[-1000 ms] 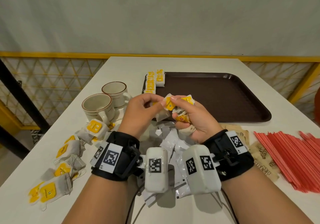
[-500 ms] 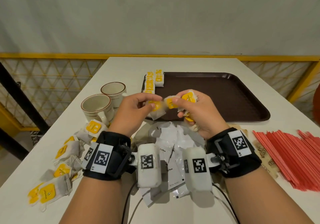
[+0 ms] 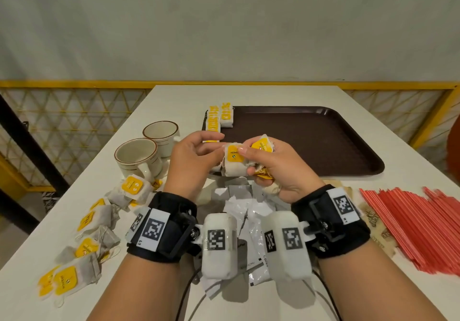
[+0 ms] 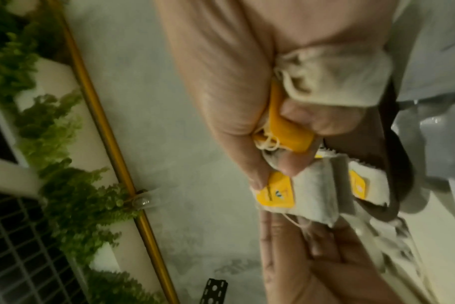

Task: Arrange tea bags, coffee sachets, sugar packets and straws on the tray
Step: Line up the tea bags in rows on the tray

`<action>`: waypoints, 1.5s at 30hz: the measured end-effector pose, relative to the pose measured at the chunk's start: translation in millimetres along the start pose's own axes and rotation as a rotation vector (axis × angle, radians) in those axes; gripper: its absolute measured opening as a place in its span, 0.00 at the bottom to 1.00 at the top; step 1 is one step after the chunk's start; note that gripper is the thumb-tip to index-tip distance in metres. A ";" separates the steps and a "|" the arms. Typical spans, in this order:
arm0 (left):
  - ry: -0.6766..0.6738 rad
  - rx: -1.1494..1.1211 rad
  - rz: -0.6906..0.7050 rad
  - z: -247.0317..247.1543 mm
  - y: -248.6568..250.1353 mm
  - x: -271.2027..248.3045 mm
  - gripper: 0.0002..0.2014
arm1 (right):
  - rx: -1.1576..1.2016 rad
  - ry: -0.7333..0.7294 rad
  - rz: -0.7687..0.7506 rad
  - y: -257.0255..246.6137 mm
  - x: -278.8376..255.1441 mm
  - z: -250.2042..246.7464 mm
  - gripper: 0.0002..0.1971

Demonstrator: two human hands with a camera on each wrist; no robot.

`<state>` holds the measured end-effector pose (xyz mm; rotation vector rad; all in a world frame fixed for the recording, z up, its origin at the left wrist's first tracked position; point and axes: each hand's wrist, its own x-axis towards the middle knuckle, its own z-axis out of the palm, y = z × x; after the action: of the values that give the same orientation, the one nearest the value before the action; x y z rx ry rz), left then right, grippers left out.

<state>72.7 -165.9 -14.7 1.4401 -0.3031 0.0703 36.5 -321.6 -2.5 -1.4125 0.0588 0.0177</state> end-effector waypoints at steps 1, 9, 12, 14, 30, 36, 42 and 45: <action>-0.001 -0.025 -0.005 0.3 0.3 -0.2 0.10 | -0.008 0.023 -0.017 1.3 0.6 1.1 0.02; -0.019 -0.071 -0.011 4.3 2.0 -2.3 0.06 | 0.101 0.096 0.007 4.9 3.5 4.0 0.06; -0.090 0.009 0.033 7.2 0.8 -3.7 0.11 | 0.156 0.085 0.024 6.4 3.9 2.6 0.05; -0.149 0.085 0.106 7.6 -0.2 -5.1 0.12 | 0.195 0.075 0.039 6.9 4.1 2.5 0.04; -0.153 0.335 0.120 9.8 -0.3 -6.5 0.09 | 0.213 -0.072 0.326 9.1 4.3 4.2 0.22; -0.170 0.289 0.096 5.2 -0.6 -3.4 0.06 | 0.243 -0.114 0.337 7.1 3.9 3.0 0.22; -0.080 0.095 0.035 -1.5 -3.3 2.0 0.06 | 0.335 -0.174 0.402 10.4 11.0 -3.0 0.23; 0.027 -0.011 -0.006 -5.6 -1.2 5.4 0.10 | 0.386 -0.149 0.336 8.0 10.9 -7.2 0.23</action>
<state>79.1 -161.2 -15.1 1.4278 -0.2767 0.0825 46.8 -327.6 -12.1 -0.9998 0.1665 0.3717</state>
